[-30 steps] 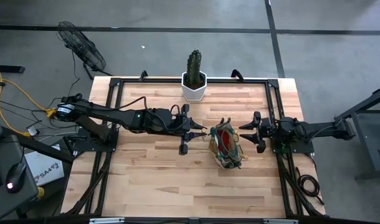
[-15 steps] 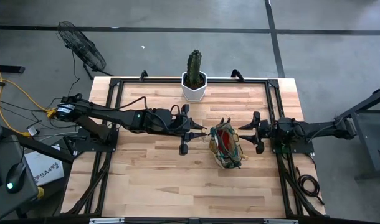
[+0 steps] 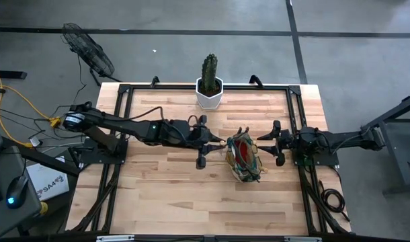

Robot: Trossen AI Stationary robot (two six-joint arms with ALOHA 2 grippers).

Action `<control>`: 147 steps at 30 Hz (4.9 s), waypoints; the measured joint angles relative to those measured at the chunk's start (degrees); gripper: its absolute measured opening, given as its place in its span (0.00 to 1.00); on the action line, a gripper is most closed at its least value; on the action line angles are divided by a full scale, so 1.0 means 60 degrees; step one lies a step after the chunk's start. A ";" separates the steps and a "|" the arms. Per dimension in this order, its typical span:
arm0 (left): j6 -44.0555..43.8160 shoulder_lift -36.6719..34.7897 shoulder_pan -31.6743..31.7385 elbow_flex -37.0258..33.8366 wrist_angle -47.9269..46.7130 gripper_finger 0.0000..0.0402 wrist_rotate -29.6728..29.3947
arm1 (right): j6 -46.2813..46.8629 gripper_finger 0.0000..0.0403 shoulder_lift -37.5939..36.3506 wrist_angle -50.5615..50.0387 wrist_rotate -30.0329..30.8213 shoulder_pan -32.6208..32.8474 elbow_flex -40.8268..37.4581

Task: Pick & Place Garden tools in Gardening bag
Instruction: Put the brown hand rake into the brown gardening bag

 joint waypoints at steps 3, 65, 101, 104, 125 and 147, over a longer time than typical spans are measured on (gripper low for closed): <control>-0.0007 0.0284 0.0000 0.0000 0.0080 0.15 0.0261 | 0.0000 0.42 0.0004 0.0105 0.0006 0.0000 -0.0012; 0.2001 0.1950 0.0510 0.0014 0.1754 0.15 0.2955 | 0.0000 0.42 0.0098 0.0184 -0.0009 0.0004 -0.0009; 0.2007 0.1950 0.0954 0.0014 0.1509 0.15 0.3712 | 0.0000 0.42 0.0098 0.0180 -0.0005 0.0004 -0.0005; 0.2001 0.1950 0.1101 0.0014 0.1467 0.15 0.3782 | 0.0000 0.42 0.0098 0.0180 -0.0005 0.0004 -0.0005; 0.2094 0.2284 0.1319 0.0004 0.1697 0.15 0.4470 | 0.0001 0.42 0.0098 0.0176 -0.0002 0.0004 -0.0002; 0.1945 0.2842 0.1444 0.0011 0.1834 0.15 0.4414 | 0.0001 0.42 0.0098 0.0184 -0.0002 0.0004 -0.0002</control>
